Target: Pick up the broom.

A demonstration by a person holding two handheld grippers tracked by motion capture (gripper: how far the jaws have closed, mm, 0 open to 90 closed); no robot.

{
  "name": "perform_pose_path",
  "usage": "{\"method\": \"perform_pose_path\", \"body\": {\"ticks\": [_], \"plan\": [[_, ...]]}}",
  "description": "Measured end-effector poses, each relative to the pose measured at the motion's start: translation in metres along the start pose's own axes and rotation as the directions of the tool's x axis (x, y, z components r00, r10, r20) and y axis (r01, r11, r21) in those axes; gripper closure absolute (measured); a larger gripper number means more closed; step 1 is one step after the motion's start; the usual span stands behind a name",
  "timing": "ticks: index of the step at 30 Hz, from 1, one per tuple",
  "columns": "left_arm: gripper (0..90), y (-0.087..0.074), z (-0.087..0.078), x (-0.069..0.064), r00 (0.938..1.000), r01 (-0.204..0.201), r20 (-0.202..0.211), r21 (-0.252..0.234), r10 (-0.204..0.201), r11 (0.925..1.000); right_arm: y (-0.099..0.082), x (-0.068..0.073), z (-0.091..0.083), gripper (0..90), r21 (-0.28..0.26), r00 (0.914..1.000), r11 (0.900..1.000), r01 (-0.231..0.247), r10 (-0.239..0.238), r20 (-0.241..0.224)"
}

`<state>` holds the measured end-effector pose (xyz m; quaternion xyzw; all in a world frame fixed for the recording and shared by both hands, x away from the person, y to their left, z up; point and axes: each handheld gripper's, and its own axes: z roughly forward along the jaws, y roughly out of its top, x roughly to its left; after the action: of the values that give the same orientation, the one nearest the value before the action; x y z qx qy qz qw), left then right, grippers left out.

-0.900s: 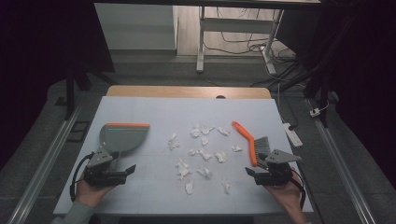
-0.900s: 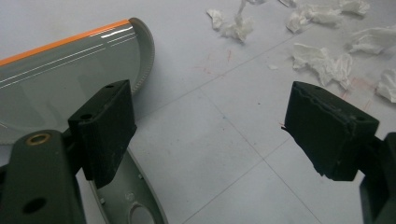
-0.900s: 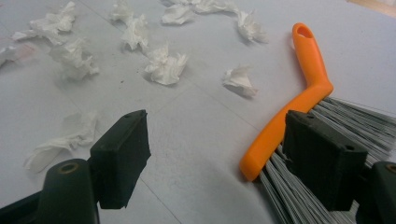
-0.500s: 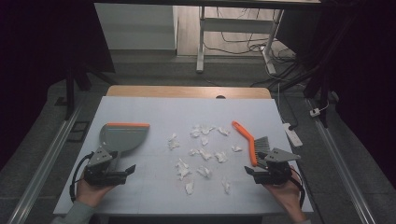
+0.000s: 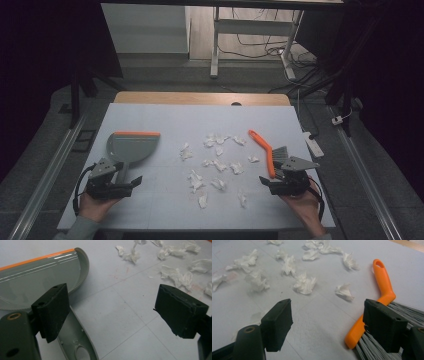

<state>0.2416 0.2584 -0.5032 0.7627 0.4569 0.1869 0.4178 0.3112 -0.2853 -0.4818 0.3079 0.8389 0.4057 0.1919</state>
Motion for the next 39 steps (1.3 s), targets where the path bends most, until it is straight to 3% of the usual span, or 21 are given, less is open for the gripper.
{"method": "perform_pose_path", "body": {"ticks": [6,12,22,28,33,36,39], "plan": [[14.1,-0.001,0.001,-0.005,0.9996,-0.026,-0.009,0.011,0.026,0.9996,0.003,0.000,0.002,23.5,0.035,0.9999,0.9993,-0.009,0.009,0.010],[14.3,-0.002,0.002,-0.003,0.9996,-0.028,-0.005,0.013,0.028,0.9995,0.014,-0.004,0.005,23.6,0.055,0.9995,0.9982,-0.022,0.021,0.024],[14.7,-0.003,0.003,-0.005,0.9993,-0.036,-0.006,0.015,0.036,0.9992,0.035,-0.027,0.010,24.2,0.137,0.9951,0.9882,-0.068,0.058,0.080],[14.9,-0.003,0.004,-0.006,0.9992,-0.037,-0.010,0.011,0.037,0.9992,0.058,-0.050,0.021,25.1,0.209,0.9901,0.9717,-0.109,0.087,0.110],[15.0,-0.003,0.005,-0.005,0.9993,-0.035,-0.010,0.016,0.035,0.9993,0.072,-0.068,0.042,25.7,0.275,0.9890,0.9542,-0.118,0.088,0.119],[15.2,-0.003,0.005,-0.004,0.9993,-0.036,-0.008,0.019,0.037,0.9992,0.074,-0.079,0.057,27.1,0.319,0.9858,0.9364,-0.146,0.110,0.127],[15.2,-0.003,0.005,-0.004,0.9994,-0.035,-0.007,0.018,0.035,0.9992,0.074,-0.090,0.072,28.5,0.383,0.9826,0.9078,-0.171,0.130,0.133]]}}
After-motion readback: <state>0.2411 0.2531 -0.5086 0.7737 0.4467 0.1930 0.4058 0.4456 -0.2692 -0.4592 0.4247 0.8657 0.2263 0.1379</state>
